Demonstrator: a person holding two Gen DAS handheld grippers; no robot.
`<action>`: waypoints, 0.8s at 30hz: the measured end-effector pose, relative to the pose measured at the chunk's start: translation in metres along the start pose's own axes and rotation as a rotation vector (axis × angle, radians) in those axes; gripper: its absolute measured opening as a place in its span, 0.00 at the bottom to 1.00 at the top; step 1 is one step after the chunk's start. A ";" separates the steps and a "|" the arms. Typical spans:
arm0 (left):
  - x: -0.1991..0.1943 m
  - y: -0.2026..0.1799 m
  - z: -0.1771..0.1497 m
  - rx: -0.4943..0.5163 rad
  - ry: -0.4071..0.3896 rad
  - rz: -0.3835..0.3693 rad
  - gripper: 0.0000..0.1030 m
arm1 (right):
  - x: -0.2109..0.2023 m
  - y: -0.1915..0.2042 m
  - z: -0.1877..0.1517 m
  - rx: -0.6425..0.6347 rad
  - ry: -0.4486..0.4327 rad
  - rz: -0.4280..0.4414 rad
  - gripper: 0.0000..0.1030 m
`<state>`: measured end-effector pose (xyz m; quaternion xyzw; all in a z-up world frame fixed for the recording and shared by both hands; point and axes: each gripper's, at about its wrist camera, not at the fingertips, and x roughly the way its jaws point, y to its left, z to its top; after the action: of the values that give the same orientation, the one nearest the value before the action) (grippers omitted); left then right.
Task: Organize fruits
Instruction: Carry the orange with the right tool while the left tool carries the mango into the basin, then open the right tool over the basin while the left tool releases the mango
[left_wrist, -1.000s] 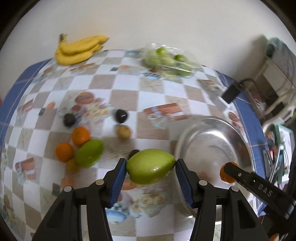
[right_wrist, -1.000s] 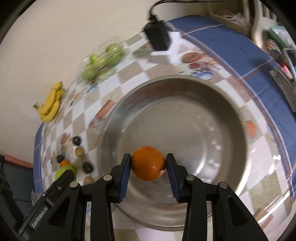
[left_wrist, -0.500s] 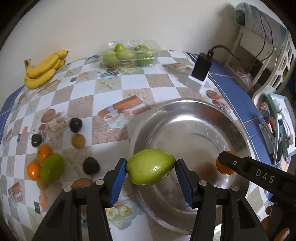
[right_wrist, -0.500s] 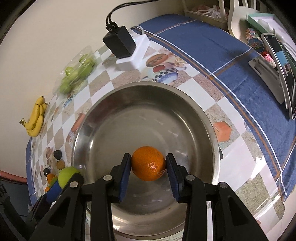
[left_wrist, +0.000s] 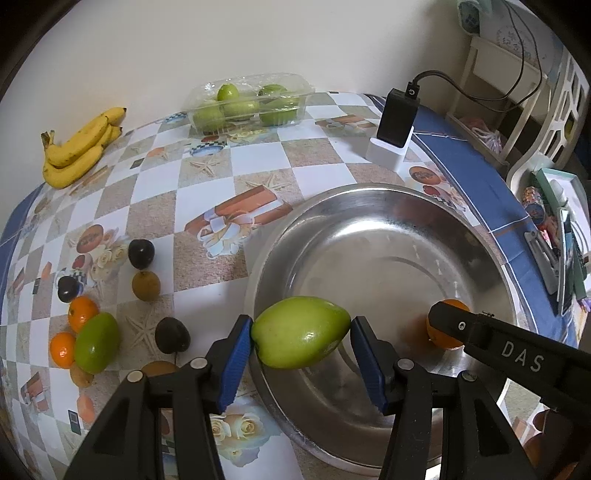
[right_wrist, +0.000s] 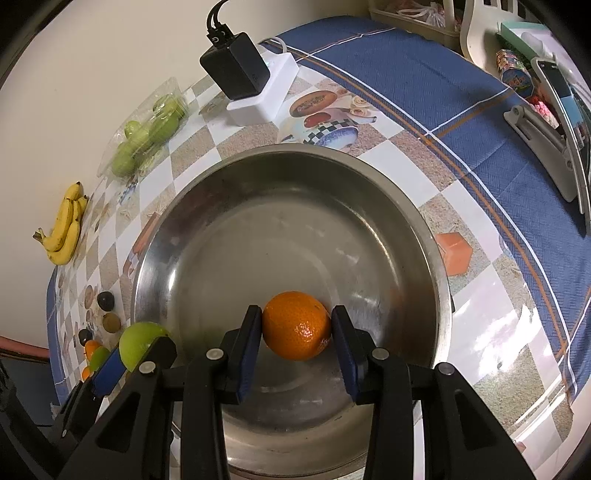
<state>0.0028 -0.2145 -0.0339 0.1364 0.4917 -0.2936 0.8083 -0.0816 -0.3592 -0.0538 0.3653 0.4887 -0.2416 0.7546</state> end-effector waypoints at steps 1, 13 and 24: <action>0.000 0.000 0.000 0.001 0.000 0.001 0.56 | 0.000 0.000 0.000 -0.001 0.000 -0.001 0.40; -0.008 0.000 0.004 -0.001 -0.020 -0.003 0.57 | -0.003 0.006 0.003 -0.031 -0.023 -0.029 0.57; -0.013 0.026 0.007 -0.092 -0.013 0.064 0.71 | -0.009 0.011 0.004 -0.056 -0.049 -0.052 0.63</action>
<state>0.0195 -0.1930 -0.0207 0.1127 0.4947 -0.2454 0.8260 -0.0751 -0.3549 -0.0409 0.3250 0.4861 -0.2563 0.7696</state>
